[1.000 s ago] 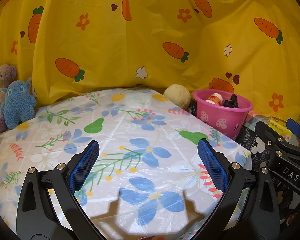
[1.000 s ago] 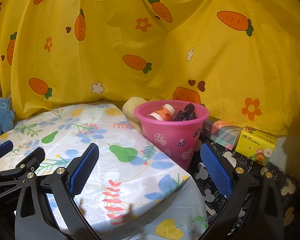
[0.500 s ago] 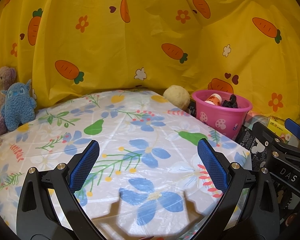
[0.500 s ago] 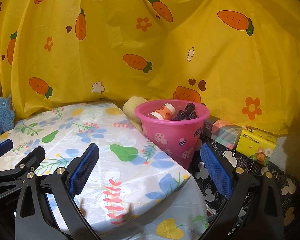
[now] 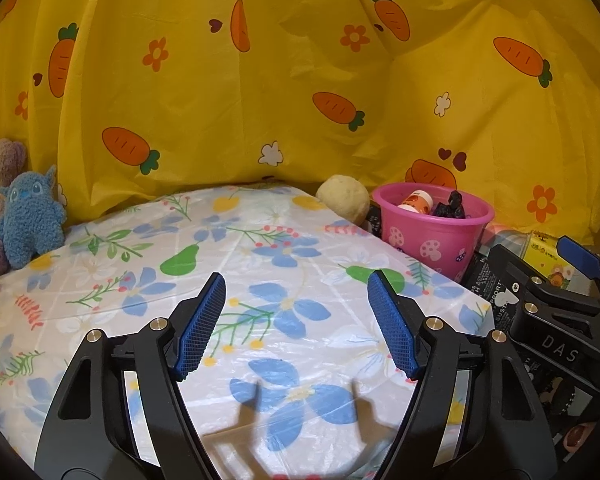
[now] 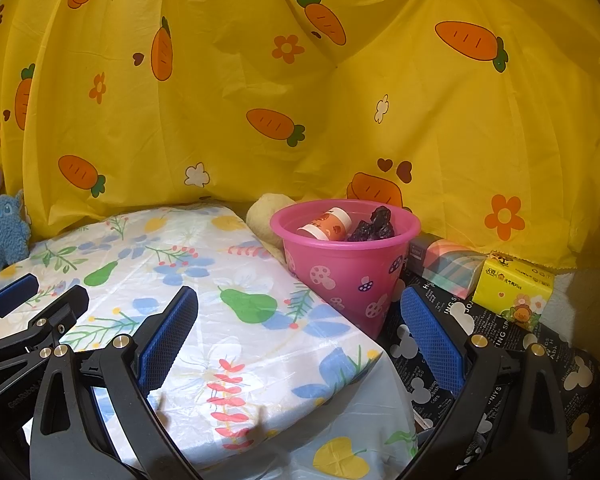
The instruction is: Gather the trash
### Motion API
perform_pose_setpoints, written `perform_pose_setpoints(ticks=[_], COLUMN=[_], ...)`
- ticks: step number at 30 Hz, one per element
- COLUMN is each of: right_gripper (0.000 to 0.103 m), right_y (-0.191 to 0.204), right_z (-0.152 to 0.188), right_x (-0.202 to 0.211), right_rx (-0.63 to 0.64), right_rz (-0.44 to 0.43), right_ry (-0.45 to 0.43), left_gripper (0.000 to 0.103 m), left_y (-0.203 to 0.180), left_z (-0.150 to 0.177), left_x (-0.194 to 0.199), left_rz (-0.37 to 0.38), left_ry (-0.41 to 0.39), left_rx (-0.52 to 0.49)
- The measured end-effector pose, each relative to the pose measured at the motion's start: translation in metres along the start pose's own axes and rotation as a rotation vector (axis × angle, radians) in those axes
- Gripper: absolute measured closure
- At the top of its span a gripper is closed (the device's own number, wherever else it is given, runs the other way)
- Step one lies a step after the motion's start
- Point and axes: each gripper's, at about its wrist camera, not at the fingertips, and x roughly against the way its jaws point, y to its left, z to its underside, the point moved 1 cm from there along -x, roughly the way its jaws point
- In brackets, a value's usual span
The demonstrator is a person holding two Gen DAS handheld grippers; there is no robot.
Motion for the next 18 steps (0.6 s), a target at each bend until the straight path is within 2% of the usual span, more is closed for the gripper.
perform_pose_setpoints(ticks=[7, 18], right_gripper=[0.006, 0.006], right_y=[0.0006, -0.0014], right_z=[-0.0006, -0.0041], right_x=[-0.0002, 0.0033], right_rx=[-0.002, -0.020], right_rz=[-0.002, 0.001], right_ry=[-0.006, -0.019], left_gripper=[0.029, 0.007], left_y=[0.0022, 0.0086], left_z=[-0.0013, -0.0008], left_x=[0.0028, 0.0055], left_rz=[-0.022, -0.064], left_ry=[-0.016, -0.022], left_rx=[0.007, 0.022])
